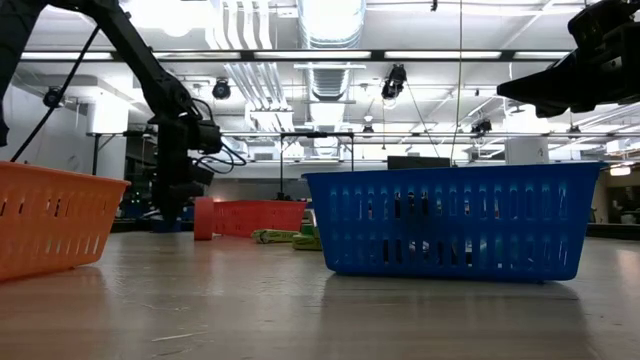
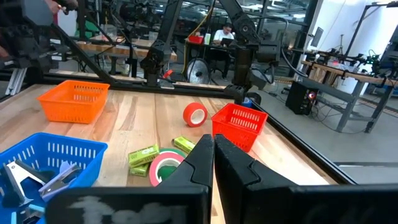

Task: Pick and place Stapler, Stapler remover, tape
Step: Put the blue tape into the red bin

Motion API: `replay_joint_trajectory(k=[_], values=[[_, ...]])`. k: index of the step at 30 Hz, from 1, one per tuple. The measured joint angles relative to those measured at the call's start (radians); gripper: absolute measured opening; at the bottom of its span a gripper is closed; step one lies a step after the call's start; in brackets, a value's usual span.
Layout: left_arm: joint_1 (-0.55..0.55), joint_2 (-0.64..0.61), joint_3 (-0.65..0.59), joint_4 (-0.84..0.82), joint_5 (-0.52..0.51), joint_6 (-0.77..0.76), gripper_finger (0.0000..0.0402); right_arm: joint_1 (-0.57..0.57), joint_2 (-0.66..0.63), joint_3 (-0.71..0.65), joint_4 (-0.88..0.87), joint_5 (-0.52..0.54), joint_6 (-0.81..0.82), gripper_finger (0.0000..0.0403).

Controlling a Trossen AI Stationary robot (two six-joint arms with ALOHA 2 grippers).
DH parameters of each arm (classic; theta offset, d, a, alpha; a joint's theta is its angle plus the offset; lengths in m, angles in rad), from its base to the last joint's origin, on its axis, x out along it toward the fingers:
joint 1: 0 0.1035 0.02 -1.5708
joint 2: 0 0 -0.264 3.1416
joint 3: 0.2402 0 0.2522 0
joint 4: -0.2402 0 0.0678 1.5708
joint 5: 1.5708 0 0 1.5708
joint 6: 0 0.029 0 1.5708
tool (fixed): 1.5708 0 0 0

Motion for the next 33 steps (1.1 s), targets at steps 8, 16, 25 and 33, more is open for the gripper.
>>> replay_joint_trajectory(k=[8,16,25,33], values=[[-0.066,-0.066,-0.002,-0.030,0.010,-0.021,0.0047,0.000,0.000,0.000,0.000,0.000,0.000,0.0008],[-0.166,-0.226,0.016,-0.033,0.109,-0.079,0.0034,0.000,0.000,0.000,0.000,0.000,0.000,0.0008],[-0.356,-0.300,0.044,0.128,0.263,-0.252,0.0046,0.000,0.000,0.000,0.000,0.000,0.000,0.0008],[-0.511,-0.258,0.047,0.218,0.261,-0.339,0.0049,0.000,0.000,0.000,0.000,0.000,0.000,0.0008]])
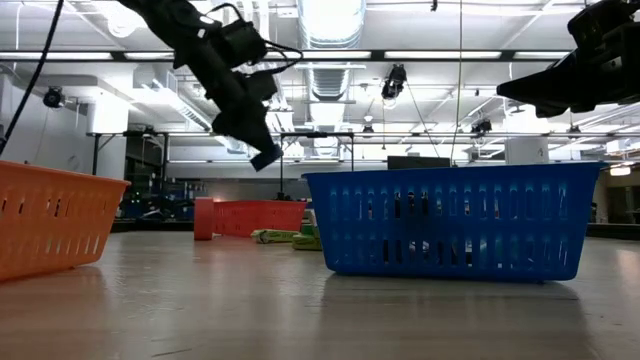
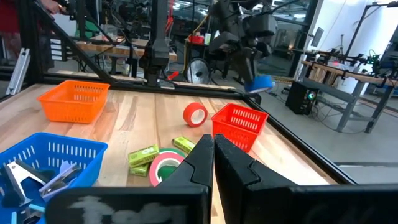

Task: Pick and place Stapler, Stapler remover, tape
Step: Put the blue tape into the red bin

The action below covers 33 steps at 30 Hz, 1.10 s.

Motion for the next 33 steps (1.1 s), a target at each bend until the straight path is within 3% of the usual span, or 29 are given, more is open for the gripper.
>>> replay_joint_trajectory(k=[8,22,33], values=[[-0.024,0.093,0.005,0.018,-0.057,-0.080,0.0043,0.000,0.000,0.000,0.000,0.000,0.000,0.0008],[-0.034,0.213,0.023,0.010,0.088,-0.086,0.0046,0.000,0.000,0.000,0.000,0.000,0.000,0.0008],[-0.043,0.253,0.026,0.007,0.081,-0.109,0.0061,0.000,0.000,0.000,0.000,0.000,0.000,0.0008]])
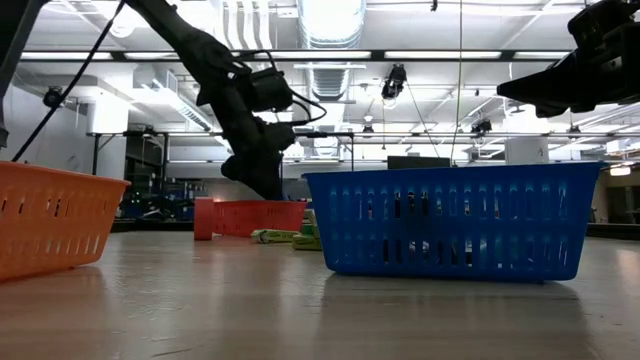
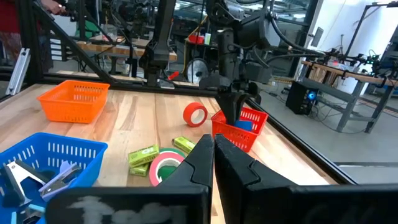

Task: Pick and place Stapler, Stapler remover, tape
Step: Put the blue tape into the red bin, then put the orange tape into the red bin

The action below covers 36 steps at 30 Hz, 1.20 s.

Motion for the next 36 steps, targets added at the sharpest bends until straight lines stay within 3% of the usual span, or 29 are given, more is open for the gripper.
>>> replay_joint_trajectory(k=[11,21,36], values=[[-0.004,0.002,0.005,0.002,0.016,0.008,0.0064,0.000,0.000,0.000,0.000,0.000,0.000,0.0008],[-0.006,0.002,0.013,0.002,-0.033,0.005,0.0067,0.000,0.000,0.000,0.000,0.000,0.000,0.0008],[-0.009,-0.018,0.030,-0.019,-0.024,0.012,0.0178,0.000,0.000,0.000,0.000,0.000,0.000,0.0008]])
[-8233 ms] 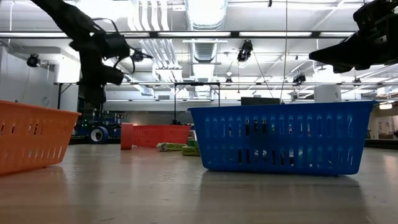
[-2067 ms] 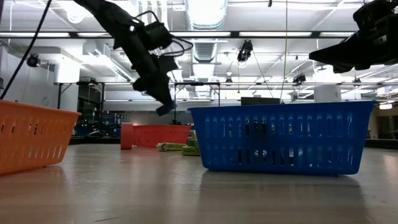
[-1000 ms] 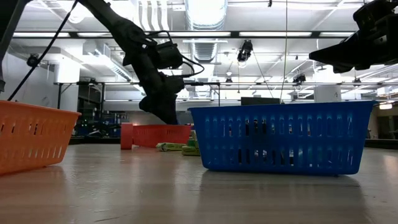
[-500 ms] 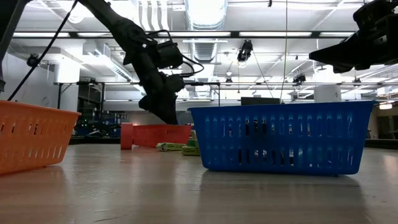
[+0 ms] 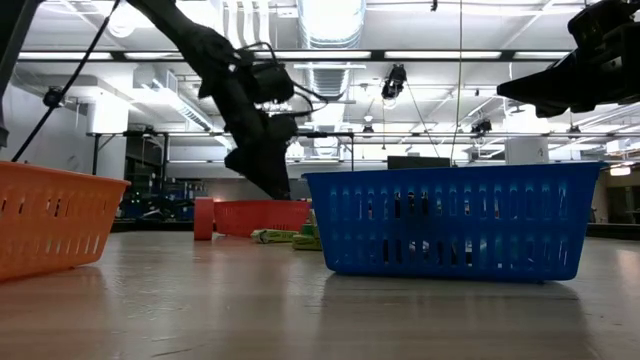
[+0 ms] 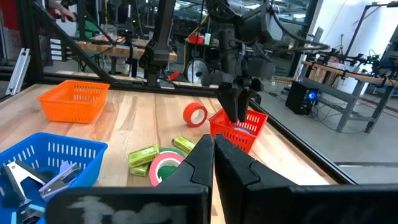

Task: Pick and place Stapler, Stapler remover, tape
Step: Put the orange tape into the red bin

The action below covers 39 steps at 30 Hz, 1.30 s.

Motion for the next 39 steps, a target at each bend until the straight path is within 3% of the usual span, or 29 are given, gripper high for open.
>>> replay_joint_trajectory(k=[6,11,14,18,21,32,39], values=[[-0.026,-0.101,0.017,-0.133,-0.001,0.048,0.0181,0.000,0.000,0.000,0.000,0.000,0.000,0.0008],[-0.056,-0.168,0.006,-0.259,-0.036,-0.148,0.0181,0.000,0.000,0.000,0.000,0.000,0.000,0.0008],[-0.089,-0.178,0.005,-0.323,-0.092,-0.168,0.0181,0.000,0.000,0.000,0.000,0.000,0.000,0.0008],[-0.160,-0.175,0.005,-0.366,-0.120,0.113,0.0181,0.000,0.000,0.000,0.000,0.000,0.000,0.0008],[-0.215,-0.172,0.004,-0.365,-0.152,0.222,0.0181,0.000,0.000,0.000,0.000,0.000,0.000,0.0008],[-0.253,-0.099,-0.044,-0.430,-0.248,0.365,0.0181,0.000,0.000,0.000,0.000,0.000,0.000,0.0008],[-0.253,-0.082,-0.078,-0.449,-0.255,0.322,0.0181,0.000,0.000,0.000,0.000,0.000,0.000,0.0008]])
